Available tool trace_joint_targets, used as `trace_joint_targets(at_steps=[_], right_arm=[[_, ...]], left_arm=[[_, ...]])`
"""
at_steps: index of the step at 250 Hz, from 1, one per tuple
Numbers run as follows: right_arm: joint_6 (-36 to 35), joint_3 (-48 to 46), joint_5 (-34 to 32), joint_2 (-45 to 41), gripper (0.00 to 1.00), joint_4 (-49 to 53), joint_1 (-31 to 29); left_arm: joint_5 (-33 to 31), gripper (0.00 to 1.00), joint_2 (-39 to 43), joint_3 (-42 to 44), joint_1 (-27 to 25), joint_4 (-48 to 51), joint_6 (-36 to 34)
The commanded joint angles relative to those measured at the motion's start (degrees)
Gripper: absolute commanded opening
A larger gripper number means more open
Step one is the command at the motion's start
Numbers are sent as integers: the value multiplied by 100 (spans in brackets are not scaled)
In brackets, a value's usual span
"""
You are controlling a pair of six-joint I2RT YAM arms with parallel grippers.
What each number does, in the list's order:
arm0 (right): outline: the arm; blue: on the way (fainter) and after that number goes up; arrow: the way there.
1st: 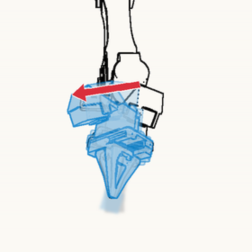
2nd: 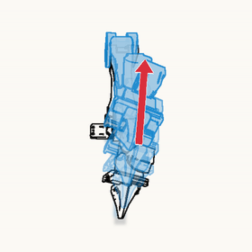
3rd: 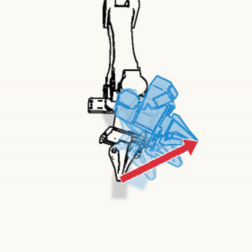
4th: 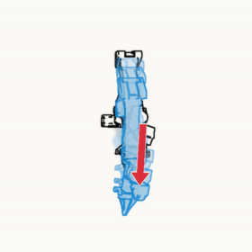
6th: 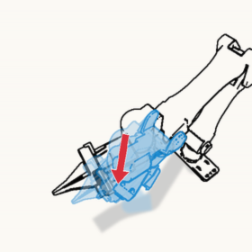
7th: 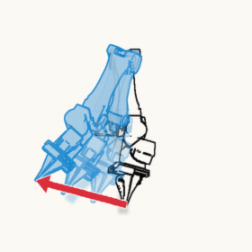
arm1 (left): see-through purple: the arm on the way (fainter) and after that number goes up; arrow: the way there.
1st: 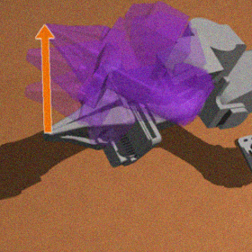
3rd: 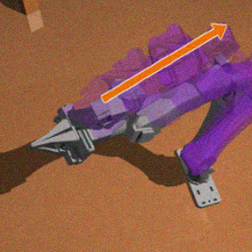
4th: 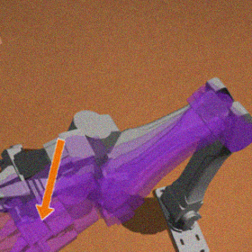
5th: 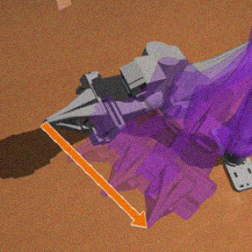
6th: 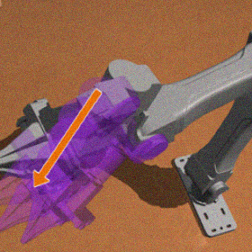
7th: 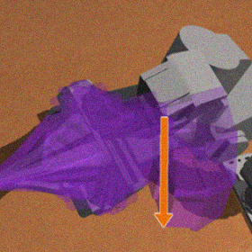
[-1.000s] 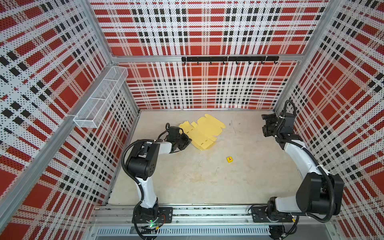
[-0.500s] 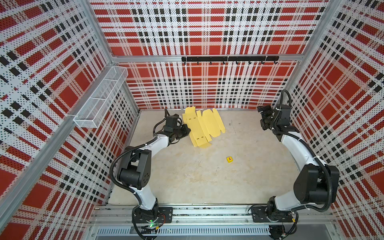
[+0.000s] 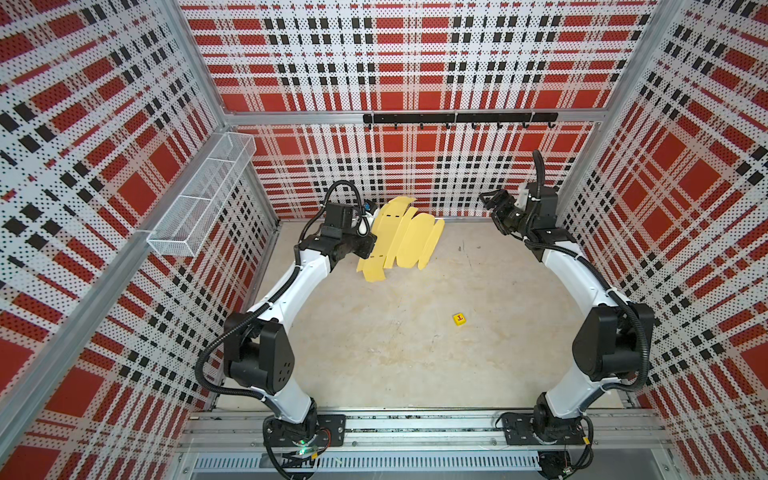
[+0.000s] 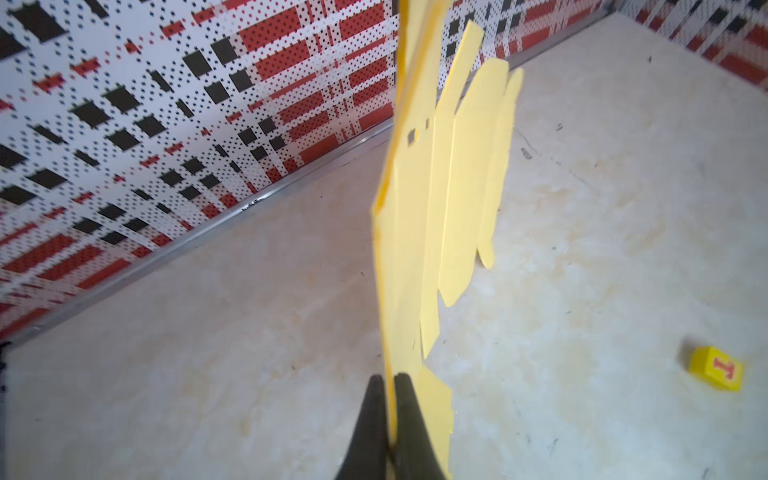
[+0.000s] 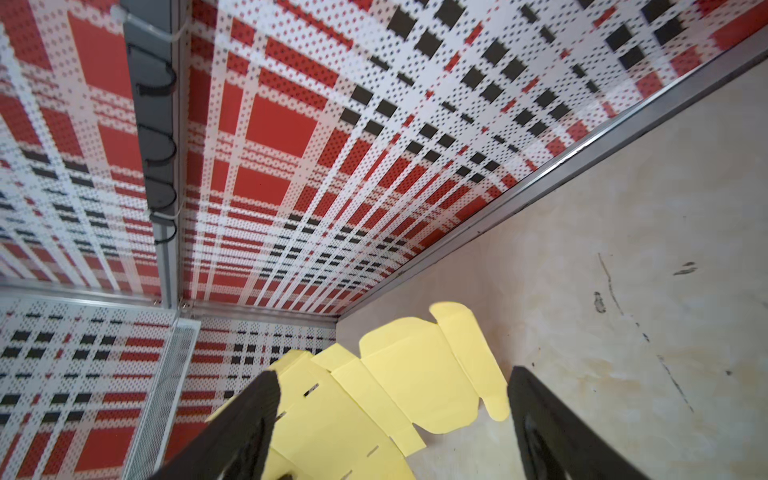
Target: Fold the paper box
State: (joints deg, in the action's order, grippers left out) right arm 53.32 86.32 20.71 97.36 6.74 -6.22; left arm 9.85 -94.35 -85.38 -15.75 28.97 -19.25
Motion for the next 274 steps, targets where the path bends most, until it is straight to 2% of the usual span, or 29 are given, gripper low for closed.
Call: trace_joint_targets(at_steps=[1, 32, 62, 90, 126, 169, 200, 221, 240, 274], right_arm=[[-200, 214, 241, 18, 86, -397, -64], [-77, 295, 699, 8, 84, -518, -103], [-377, 84, 1114, -247, 83, -437, -228], [-879, -631, 966, -880, 83, -319, -301], [-1355, -1505, 862, -1641, 82, -134, -309], [-2058, -1673, 813, -2204, 81, 482, -431], [-2657, -1634, 556, -2540, 82, 643, -768], [-3193, -1594, 352, -2608, 82, 698, -1064], [-3586, -1585, 442, -2550, 82, 649, -1243], [-3899, -1547, 553, -2309, 82, 549, -1368]], left_arm=[[-354, 0, 161, -402, -28, 748, -1367], [-155, 0, 222, -938, -46, 1347, -2116], [30, 0, 283, -1523, -124, 1975, -2692], [212, 0, 360, -1982, -125, 2637, -3093], [493, 0, 578, -2102, -121, 3176, -3334], [548, 0, 806, -1842, -122, 3273, -3349], [767, 0, 921, -1532, -123, 3269, -3305], [818, 0, 950, -1301, -121, 3240, -3305], [832, 0, 953, -1092, -129, 3132, -3208], [702, 0, 871, -700, -121, 2649, -2638]])
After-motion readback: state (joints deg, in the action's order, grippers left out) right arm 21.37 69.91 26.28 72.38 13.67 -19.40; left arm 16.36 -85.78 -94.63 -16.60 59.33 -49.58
